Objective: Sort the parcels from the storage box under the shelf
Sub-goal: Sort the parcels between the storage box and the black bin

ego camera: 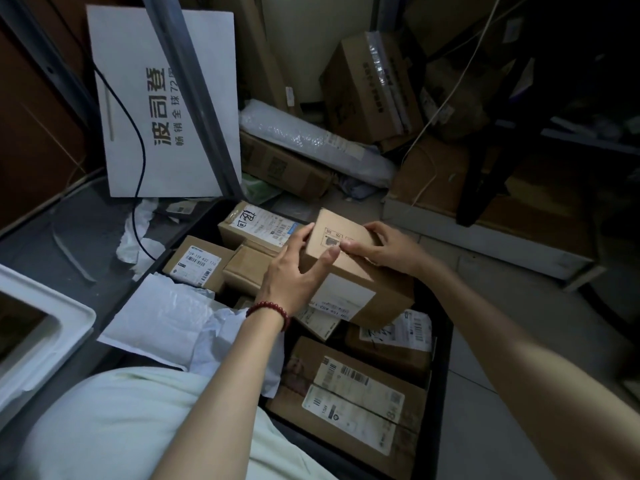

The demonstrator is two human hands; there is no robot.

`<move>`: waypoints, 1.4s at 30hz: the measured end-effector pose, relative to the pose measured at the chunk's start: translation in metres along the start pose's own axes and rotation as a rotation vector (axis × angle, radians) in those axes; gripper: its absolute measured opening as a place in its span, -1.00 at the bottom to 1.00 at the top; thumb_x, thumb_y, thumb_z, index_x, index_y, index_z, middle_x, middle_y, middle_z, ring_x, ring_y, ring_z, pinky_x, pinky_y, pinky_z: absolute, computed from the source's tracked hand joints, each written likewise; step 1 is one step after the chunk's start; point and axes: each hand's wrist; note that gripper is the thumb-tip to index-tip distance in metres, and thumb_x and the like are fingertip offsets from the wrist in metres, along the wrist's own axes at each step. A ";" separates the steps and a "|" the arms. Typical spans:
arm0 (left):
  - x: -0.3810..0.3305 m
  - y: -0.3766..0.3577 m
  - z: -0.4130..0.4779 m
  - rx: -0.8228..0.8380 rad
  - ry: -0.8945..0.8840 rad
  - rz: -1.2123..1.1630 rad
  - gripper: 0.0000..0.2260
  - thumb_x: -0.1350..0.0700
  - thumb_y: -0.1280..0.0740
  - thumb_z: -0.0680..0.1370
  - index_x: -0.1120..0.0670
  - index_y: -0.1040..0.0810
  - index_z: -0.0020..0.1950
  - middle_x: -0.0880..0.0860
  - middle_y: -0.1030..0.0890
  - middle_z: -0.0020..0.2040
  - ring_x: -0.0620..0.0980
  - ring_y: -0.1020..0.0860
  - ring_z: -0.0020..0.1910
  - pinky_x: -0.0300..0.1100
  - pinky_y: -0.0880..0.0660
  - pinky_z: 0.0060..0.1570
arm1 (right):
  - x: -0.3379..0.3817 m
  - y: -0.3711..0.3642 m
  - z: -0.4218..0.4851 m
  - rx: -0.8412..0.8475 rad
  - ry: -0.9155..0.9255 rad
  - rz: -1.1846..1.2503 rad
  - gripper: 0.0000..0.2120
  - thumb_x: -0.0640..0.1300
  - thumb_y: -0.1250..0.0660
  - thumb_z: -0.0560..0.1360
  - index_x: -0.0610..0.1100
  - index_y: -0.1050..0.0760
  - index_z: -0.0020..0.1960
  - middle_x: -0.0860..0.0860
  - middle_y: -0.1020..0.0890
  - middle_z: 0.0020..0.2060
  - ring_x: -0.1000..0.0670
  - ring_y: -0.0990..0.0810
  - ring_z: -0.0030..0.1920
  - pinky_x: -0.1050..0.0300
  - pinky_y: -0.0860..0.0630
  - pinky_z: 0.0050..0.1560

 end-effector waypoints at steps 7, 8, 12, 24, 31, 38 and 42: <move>-0.009 -0.021 -0.007 0.170 -0.045 -0.096 -0.36 -0.19 -0.35 0.47 -0.28 -0.12 0.47 -0.04 -0.52 0.23 -0.16 -0.46 0.15 -0.17 -0.49 0.07 | -0.010 0.026 -0.018 -0.088 -0.047 -0.226 -0.24 0.51 -0.30 0.23 0.07 -0.45 0.27 0.09 -0.52 0.12 0.04 -0.47 0.02 0.16 -0.36 -0.19; -0.011 -0.027 -0.008 0.201 -0.053 -0.106 -0.35 -0.18 -0.36 0.48 -0.28 -0.10 0.47 -0.01 -0.50 0.27 -0.15 -0.45 0.20 -0.15 -0.49 0.10 | -0.014 0.031 -0.021 -0.084 -0.069 -0.262 -0.23 0.49 -0.30 0.25 0.05 -0.43 0.30 0.05 -0.53 0.18 0.01 -0.49 0.06 0.14 -0.37 -0.16; -0.019 -0.039 -0.008 0.264 -0.114 -0.039 -0.36 -0.18 -0.36 0.48 -0.28 -0.11 0.47 0.00 -0.46 0.31 -0.11 -0.48 0.15 -0.35 -0.46 -0.08 | -0.027 0.043 -0.040 0.008 -0.183 -0.313 -0.21 0.47 -0.27 0.31 0.02 -0.38 0.39 -0.02 -0.50 0.27 -0.03 -0.49 0.13 0.13 -0.39 -0.05; -0.008 -0.025 -0.026 0.269 -0.074 0.069 -0.32 -0.24 -0.30 0.48 -0.28 -0.01 0.50 -0.04 -0.39 0.39 0.01 -0.43 0.26 0.00 -0.44 0.20 | 0.000 0.030 -0.055 0.141 -0.149 -0.457 -0.46 0.43 -0.15 0.43 0.05 -0.51 0.15 0.02 -0.59 0.04 0.01 -0.54 0.03 0.14 -0.42 -0.13; -0.009 -0.022 -0.027 0.230 -0.087 0.178 -0.43 -0.27 -0.27 0.49 -0.26 -0.17 0.46 -0.04 -0.49 0.30 -0.01 -0.51 0.08 -0.06 -0.52 0.05 | -0.017 0.016 -0.065 0.122 -0.152 -0.310 -0.57 0.40 -0.14 0.46 0.15 -0.48 0.13 0.07 -0.61 0.03 0.03 -0.58 0.02 -0.01 -0.52 0.10; -0.004 -0.009 -0.040 0.137 -0.153 0.453 -0.42 -0.39 -0.13 0.47 -0.25 -0.19 0.46 -0.10 -0.48 0.30 -0.04 -0.42 0.25 -0.06 -0.45 0.11 | 0.002 0.008 -0.069 0.073 -0.031 -0.352 -0.54 0.38 -0.17 0.46 0.15 -0.49 0.22 0.10 -0.62 0.04 0.07 -0.58 0.00 0.01 -0.54 0.07; 0.006 0.008 -0.049 -0.069 -0.187 0.650 -0.47 -0.33 -0.06 0.53 -0.17 -0.26 0.46 -0.10 -0.44 0.35 -0.05 -0.35 0.32 -0.05 -0.30 0.27 | 0.021 -0.006 -0.072 -0.036 0.071 -0.401 -0.47 0.35 -0.23 0.45 0.17 -0.37 0.35 0.10 -0.54 0.22 0.03 -0.51 0.19 -0.06 -0.50 0.16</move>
Point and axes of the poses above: each hand's wrist, its own z-axis towards the middle knuckle, its own y-axis out of the back of the hand, x = y × z
